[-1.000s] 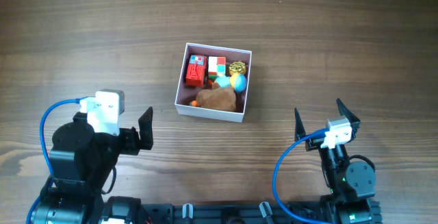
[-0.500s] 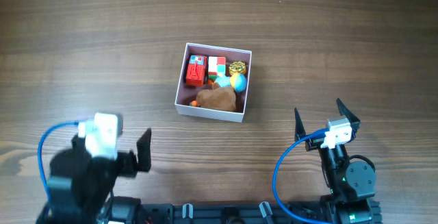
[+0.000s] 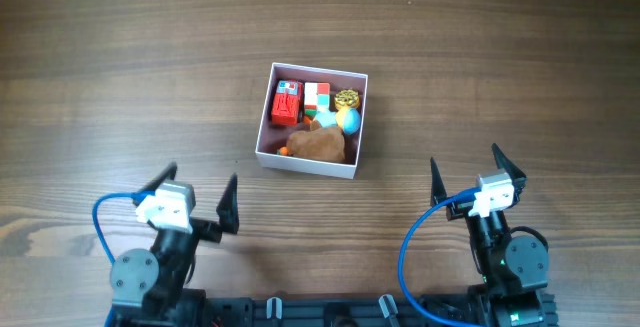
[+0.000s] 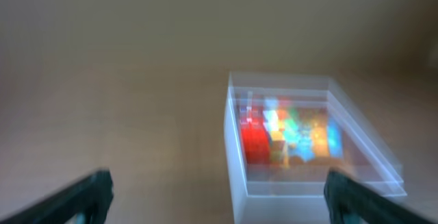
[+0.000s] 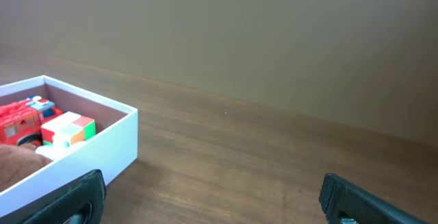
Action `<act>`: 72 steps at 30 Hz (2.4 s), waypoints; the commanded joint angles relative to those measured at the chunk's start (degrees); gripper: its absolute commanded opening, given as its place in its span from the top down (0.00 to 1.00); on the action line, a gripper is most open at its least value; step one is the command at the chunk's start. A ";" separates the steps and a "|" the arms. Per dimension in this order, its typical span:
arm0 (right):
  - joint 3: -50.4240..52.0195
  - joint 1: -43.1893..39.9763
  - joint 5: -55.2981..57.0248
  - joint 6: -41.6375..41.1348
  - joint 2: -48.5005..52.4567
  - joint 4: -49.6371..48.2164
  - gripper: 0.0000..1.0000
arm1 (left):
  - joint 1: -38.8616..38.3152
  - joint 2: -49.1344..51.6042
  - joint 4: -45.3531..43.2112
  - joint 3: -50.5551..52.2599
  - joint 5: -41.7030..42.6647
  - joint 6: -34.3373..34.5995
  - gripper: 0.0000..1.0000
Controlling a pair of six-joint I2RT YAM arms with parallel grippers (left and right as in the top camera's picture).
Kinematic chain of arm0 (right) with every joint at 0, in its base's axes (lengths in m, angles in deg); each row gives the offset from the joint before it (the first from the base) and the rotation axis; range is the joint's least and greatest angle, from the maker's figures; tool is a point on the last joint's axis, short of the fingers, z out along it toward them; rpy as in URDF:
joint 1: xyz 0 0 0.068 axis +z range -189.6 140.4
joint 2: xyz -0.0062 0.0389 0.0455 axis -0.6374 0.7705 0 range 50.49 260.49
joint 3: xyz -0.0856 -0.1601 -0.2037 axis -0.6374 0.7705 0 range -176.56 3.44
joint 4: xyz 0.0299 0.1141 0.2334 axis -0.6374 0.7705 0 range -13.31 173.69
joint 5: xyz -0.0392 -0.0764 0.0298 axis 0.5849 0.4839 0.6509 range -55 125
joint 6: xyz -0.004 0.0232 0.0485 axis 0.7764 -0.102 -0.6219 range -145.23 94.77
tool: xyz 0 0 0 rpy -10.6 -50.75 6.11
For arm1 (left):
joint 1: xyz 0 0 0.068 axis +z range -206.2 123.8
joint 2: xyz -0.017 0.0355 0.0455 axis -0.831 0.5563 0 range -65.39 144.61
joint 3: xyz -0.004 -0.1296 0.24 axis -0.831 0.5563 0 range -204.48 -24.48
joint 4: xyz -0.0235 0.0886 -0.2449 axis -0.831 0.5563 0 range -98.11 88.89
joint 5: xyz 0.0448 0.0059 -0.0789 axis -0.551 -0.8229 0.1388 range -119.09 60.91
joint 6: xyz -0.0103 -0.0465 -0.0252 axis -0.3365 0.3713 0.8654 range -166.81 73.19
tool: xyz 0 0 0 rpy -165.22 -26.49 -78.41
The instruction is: Pack container
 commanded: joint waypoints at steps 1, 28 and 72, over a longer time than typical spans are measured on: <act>0.04 0.28 -0.94 0.37 -0.52 -0.11 0.00 | 0.42 -0.81 -11.41 6.95 0.42 1.62 0.00; 0.04 0.28 -0.94 0.37 -0.52 -0.11 0.00 | 0.42 -0.81 -17.55 15.74 -6.67 9.07 0.00; 0.04 0.28 -0.94 0.37 -0.52 -0.11 0.00 | 0.42 -0.81 -17.55 15.74 -6.64 9.07 0.00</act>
